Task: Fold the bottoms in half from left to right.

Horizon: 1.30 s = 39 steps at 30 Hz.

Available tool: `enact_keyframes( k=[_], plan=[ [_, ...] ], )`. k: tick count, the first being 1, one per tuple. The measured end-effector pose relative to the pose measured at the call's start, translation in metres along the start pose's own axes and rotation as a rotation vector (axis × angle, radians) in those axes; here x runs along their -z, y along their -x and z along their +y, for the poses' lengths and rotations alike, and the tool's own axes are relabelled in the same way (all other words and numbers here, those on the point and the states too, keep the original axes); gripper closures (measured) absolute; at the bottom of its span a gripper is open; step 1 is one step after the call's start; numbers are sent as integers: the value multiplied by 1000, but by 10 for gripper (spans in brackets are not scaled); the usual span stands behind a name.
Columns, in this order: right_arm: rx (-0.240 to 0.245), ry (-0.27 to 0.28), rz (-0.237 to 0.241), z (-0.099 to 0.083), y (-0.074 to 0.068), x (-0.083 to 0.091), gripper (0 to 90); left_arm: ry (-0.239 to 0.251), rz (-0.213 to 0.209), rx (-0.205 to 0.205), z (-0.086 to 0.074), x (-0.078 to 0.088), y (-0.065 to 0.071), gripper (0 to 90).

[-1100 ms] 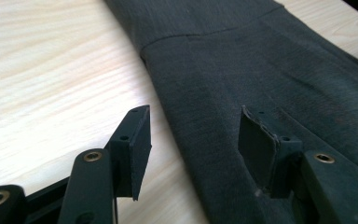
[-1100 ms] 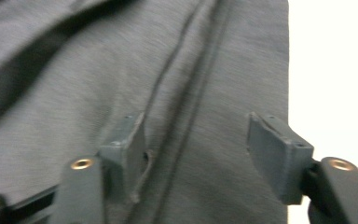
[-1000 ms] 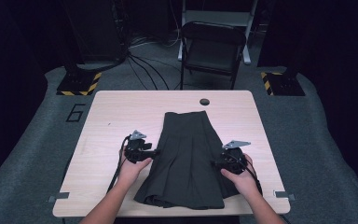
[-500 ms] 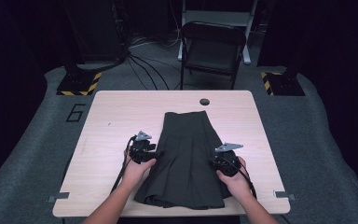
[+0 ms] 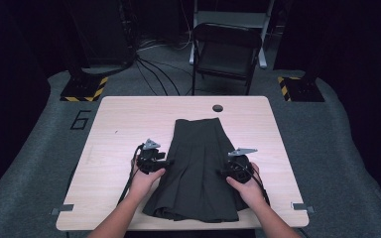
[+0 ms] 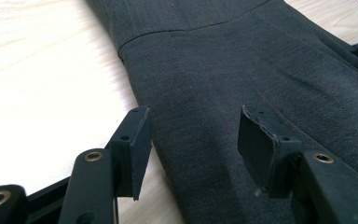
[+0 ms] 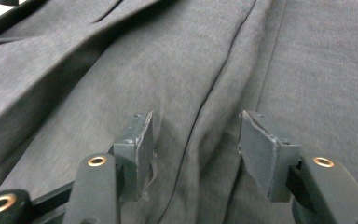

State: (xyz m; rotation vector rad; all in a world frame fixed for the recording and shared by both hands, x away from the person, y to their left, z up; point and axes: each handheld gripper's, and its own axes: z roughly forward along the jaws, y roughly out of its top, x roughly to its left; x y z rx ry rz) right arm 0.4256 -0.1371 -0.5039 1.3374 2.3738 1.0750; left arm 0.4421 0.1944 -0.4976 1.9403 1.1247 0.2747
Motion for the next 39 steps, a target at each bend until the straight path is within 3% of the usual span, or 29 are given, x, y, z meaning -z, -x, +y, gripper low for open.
enact_keyframes(
  k=[3,9,13,15,22,29,34,39],
  plan=[
    [-16,10,16,4,2,-6,494,-3,-3,-5,0,0,0,445],
    [37,29,-18,12,-6,-12,718,4,-2,-6,0,3,-3,446],
    [69,31,-36,17,-11,-11,817,8,-3,5,0,5,-4,457],
    [85,42,-34,21,-11,-9,829,4,-6,-9,1,6,-5,458],
    [57,101,-17,41,-15,15,838,21,1,7,2,9,-7,459],
    [85,128,-51,71,-16,43,840,25,-4,7,3,9,-6,459],
    [63,124,-88,78,-4,52,840,26,-13,10,4,8,-4,458],
    [18,97,-132,68,16,49,840,25,-19,7,4,5,-2,459]
  ],
)
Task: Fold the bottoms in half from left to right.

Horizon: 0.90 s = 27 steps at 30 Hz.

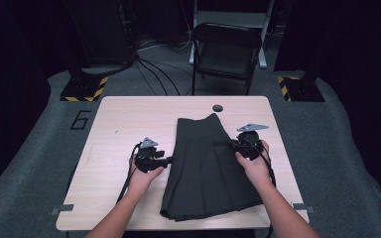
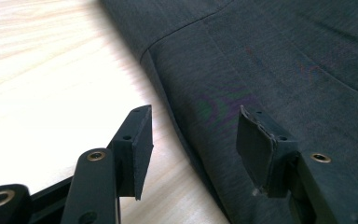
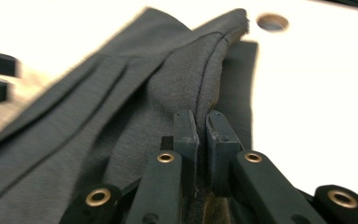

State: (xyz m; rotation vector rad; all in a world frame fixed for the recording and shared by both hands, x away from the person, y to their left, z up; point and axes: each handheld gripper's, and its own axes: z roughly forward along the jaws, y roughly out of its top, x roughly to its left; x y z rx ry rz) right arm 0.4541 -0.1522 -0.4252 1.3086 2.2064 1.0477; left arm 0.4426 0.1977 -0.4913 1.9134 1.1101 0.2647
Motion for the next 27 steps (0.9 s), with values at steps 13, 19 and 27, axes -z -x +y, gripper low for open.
enact_keyframes(
  k=[13,19,27],
  plan=[
    [-99,-152,-70,-48,32,-48,830,-30,-35,-15,-5,-19,16,453],
    [-124,-132,-52,-54,36,-50,782,-50,-18,-19,-8,-27,18,432],
    [-102,-130,-31,-61,35,-50,625,-59,-12,-2,-13,-36,18,424]
  ],
)
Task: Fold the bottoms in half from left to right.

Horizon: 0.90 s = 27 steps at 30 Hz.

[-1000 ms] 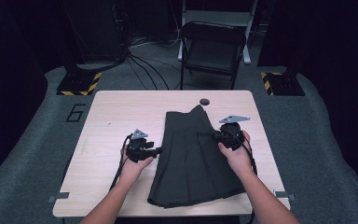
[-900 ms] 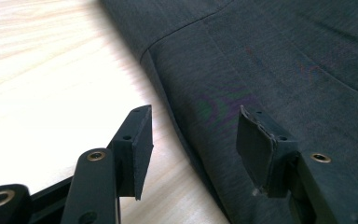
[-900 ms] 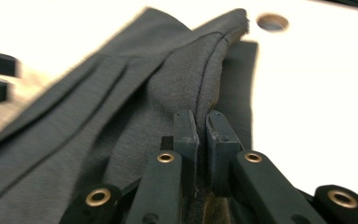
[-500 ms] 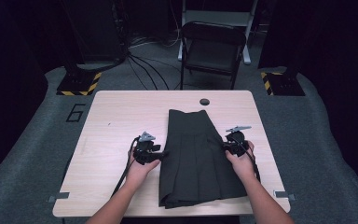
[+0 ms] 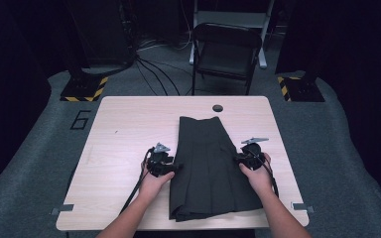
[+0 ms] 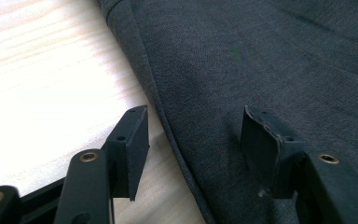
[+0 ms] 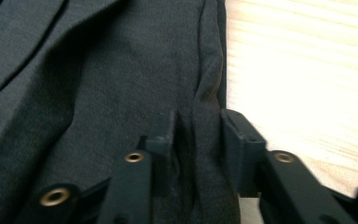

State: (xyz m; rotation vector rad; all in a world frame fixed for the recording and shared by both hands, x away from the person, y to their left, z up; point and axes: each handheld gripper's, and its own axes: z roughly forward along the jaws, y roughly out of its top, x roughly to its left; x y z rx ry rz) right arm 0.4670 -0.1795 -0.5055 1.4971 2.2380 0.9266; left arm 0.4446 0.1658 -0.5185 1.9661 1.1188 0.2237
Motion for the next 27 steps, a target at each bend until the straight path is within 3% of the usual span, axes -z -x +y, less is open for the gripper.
enact_keyframes(
  k=[5,10,16,21,22,24,27],
  plan=[
    [28,17,-24,-3,0,1,511,-3,0,-16,-1,-3,1,458],
    [20,25,-36,-6,3,2,433,10,1,-3,-2,-6,1,464],
    [8,21,-13,-8,6,0,388,21,3,-11,-2,-9,2,464],
    [10,25,9,-9,7,-1,415,18,-4,-28,-2,-10,4,520],
    [33,27,16,-9,8,-1,444,19,-5,-29,-2,-10,4,535],
    [15,25,33,-9,4,-1,498,19,-2,-20,-2,-10,5,572],
    [28,20,45,-9,0,-1,597,19,3,-15,-3,-10,6,654]
  ],
)
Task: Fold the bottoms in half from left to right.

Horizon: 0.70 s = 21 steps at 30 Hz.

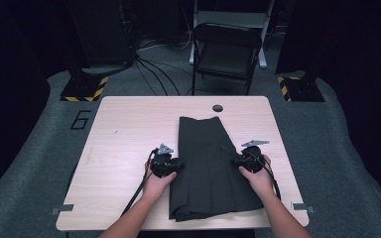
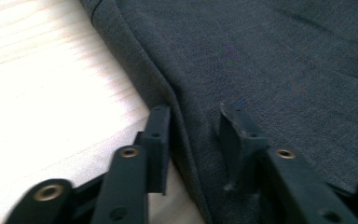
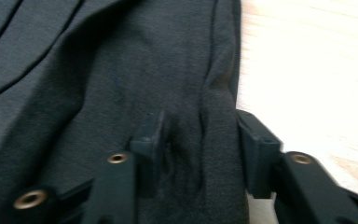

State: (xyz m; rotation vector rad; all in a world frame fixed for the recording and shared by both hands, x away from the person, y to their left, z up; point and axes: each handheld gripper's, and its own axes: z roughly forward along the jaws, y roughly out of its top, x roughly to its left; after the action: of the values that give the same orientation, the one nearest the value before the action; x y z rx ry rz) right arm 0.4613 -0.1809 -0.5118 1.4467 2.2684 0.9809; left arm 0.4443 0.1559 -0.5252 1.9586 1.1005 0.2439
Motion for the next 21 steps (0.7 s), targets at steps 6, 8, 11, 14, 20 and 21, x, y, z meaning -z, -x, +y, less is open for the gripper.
enact_keyframes(
  k=[6,8,11,14,20,21],
  plan=[
    [31,10,-2,2,-9,2,803,-12,10,-39,2,3,-1,785],
    [54,8,11,3,-11,3,823,-20,23,-58,3,6,-1,817],
    [55,-6,42,5,-15,6,830,-35,41,-93,5,14,-4,825],
    [60,-4,67,7,-23,12,831,-42,43,-92,5,25,-9,828],
    [92,-7,122,8,-44,22,830,-74,58,-136,1,46,-17,829],
    [93,-8,138,8,-49,22,830,-78,66,-140,0,50,-19,829]
  ],
)
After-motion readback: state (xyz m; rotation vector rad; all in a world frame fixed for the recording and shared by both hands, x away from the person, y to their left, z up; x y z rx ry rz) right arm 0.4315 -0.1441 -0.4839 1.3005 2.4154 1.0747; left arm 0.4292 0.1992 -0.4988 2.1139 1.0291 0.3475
